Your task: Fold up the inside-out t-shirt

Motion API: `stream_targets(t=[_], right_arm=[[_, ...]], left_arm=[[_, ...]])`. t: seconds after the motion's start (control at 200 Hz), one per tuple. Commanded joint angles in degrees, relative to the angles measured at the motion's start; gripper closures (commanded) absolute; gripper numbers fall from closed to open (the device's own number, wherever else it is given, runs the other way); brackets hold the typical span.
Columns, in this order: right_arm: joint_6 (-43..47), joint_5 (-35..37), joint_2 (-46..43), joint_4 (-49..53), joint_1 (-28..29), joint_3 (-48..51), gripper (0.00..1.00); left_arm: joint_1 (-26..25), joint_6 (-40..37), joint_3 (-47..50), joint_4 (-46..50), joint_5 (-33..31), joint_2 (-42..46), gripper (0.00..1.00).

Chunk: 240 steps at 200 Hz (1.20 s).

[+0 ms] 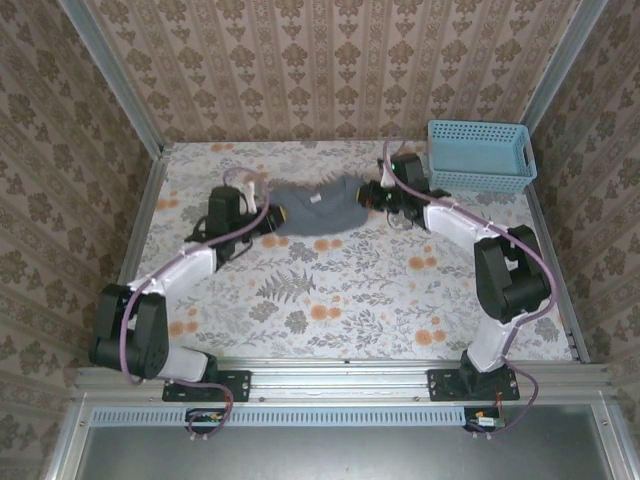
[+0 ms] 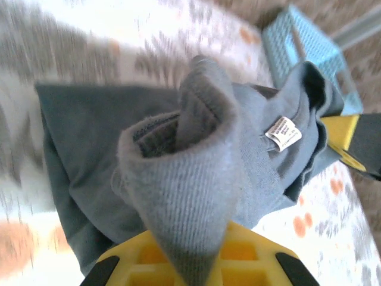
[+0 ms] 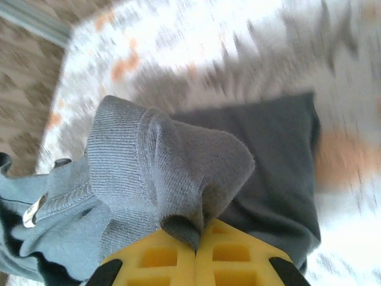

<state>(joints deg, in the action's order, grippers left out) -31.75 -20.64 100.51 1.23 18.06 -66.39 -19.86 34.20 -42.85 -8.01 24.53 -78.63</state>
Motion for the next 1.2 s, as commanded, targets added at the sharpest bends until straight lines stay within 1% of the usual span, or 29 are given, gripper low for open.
stream_targets(t=[0.0,0.05,0.075,0.09,0.105,0.21,0.285,0.3,0.39,0.635,0.735,0.82,0.93,1.04,1.125,1.195], right_arm=[[-0.2,0.1,-8.5,-5.1,0.8,7.4,1.0],[-0.5,0.3,-11.4,-5.3,1.0,11.8,1.0],[-0.6,0.5,-12.8,-5.3,1.1,13.7,1.0],[-0.7,0.7,-13.6,-5.3,1.2,14.9,1.0],[-0.7,0.9,-14.4,-5.3,1.3,16.1,1.0],[-1.1,1.6,-18.8,-4.7,2.1,21.7,1.0],[-1.7,2.3,-20.4,-3.9,2.7,24.5,1.0],[-1.9,2.4,-22.3,-3.9,2.7,25.2,1.0],[-2.6,3.1,-25.3,-3.4,3.3,28.5,1.0],[-4.4,4.5,-32.0,-1.5,4.0,34.6,1.0],[-5.4,5.9,-33.4,-0.4,5.1,36.5,1.0],[-8.1,8.5,-32.6,1.2,6.1,38.0,1.0],[-10.2,9.2,-29.8,0.4,7.6,39.9,1.0],[-10.7,9.7,-28.4,-1.9,8.5,41.4,1.0],[-9.6,10.5,-29.7,-2.0,8.9,41.1,1.0],[-8.0,11.5,-32.2,-1.1,9.0,40.0,1.0]], left_arm=[[-3.1,-1.2,6.4,-4.0,-2.1,7.1,1.0],[-5.6,-0.6,9.4,-4.0,-2.8,9.3,1.0],[-5.8,-0.5,10.7,-3.9,-3.1,10.2,1.0],[-7.7,-0.3,11.3,-3.7,-3.5,10.8,1.0],[-8.4,-0.2,11.9,-3.4,-3.9,11.3,1.0],[-12.3,1.0,15.7,-2.7,-7.9,14.8,1.0],[-14.0,2.2,17.8,-2.6,-9.4,16.5,1.0],[-14.2,2.4,18.1,-2.6,-9.5,16.8,1.0],[-16.1,3.1,19.4,-1.3,-11.3,18.6,1.0],[-21.2,3.4,21.4,1.0,-14.8,22.7,1.0],[-23.8,4.6,22.7,2.4,-18.1,23.0,1.0],[-24.9,6.5,24.8,2.3,-19.6,21.6,1.0],[-26.3,7.3,26.3,1.3,-19.5,17.7,1.0],[-28.3,7.3,25.7,0.3,-20.1,15.1,1.0],[-29.5,6.6,24.3,1.3,-21.4,15.4,1.0],[-29.6,5.9,23.4,2.3,-22.6,17.5,1.0]])
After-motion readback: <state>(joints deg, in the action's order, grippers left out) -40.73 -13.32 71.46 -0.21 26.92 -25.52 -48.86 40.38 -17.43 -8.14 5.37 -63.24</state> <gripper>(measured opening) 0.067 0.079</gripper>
